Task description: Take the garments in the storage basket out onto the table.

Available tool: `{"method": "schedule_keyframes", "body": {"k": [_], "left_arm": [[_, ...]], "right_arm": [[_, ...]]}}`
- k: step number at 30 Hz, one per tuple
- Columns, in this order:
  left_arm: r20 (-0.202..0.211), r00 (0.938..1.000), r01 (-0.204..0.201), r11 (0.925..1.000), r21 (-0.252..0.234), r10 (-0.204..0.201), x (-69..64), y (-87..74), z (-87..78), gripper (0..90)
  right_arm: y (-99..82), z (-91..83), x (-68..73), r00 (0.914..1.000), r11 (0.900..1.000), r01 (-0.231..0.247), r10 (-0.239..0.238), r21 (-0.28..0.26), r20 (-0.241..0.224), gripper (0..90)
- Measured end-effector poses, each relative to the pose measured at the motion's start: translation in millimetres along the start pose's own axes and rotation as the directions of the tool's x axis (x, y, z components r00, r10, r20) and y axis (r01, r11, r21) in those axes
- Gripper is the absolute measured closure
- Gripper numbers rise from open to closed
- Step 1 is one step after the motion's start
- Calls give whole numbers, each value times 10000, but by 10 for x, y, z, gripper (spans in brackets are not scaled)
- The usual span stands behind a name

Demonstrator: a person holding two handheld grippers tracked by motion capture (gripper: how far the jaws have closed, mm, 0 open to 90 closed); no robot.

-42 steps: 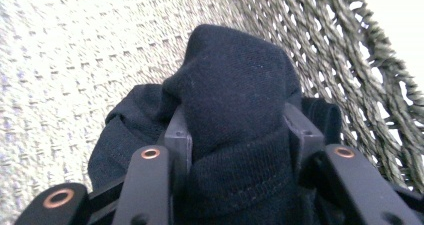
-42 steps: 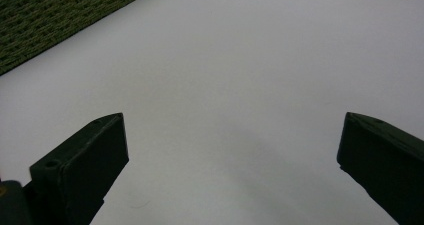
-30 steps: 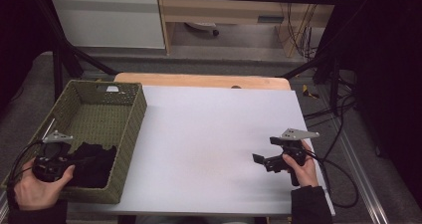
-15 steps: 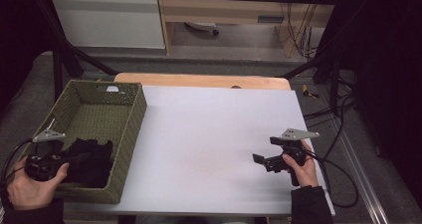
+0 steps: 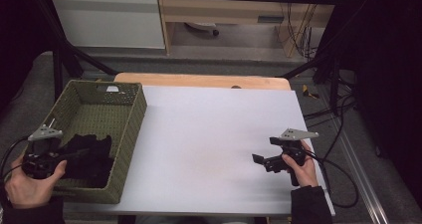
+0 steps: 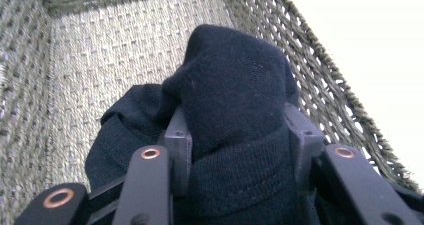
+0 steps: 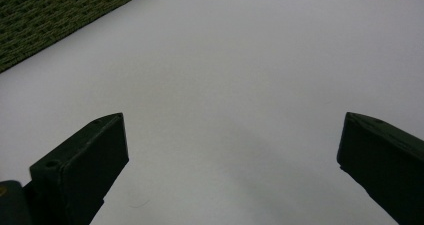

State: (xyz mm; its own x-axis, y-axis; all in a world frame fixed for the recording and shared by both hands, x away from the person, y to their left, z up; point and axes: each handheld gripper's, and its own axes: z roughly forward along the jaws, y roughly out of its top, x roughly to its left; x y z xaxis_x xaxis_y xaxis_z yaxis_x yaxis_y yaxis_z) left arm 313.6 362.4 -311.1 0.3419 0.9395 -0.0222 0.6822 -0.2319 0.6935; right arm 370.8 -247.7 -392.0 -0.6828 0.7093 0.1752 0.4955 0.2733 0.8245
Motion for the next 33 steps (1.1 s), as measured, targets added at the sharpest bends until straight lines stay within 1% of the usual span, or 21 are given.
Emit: {"method": "schedule_keyframes", "body": {"k": [12, 20, 27, 33], "left_arm": [[106, 9999, 46, 9987, -512, -40, 33, 59, -103, 562], [147, 9999, 70, 9977, -674, -61, 66, 110, -135, 562], [176, 9998, 107, 9962, -862, -92, 126, 172, -159, 560], [349, 9994, 74, 9957, -926, -41, 177, 254, -174, 559]], "right_arm": [[-2, 5, -2, 10000, 10000, 9, -9, 22, 43, 7], [-5, 20, 3, 10000, 10000, -13, 13, 62, 13, 7], [-7, 28, 2, 10000, 10000, 22, -22, 92, 40, 7], [-8, 32, 2, 10000, 9999, 14, -15, 112, 39, 7]]}}
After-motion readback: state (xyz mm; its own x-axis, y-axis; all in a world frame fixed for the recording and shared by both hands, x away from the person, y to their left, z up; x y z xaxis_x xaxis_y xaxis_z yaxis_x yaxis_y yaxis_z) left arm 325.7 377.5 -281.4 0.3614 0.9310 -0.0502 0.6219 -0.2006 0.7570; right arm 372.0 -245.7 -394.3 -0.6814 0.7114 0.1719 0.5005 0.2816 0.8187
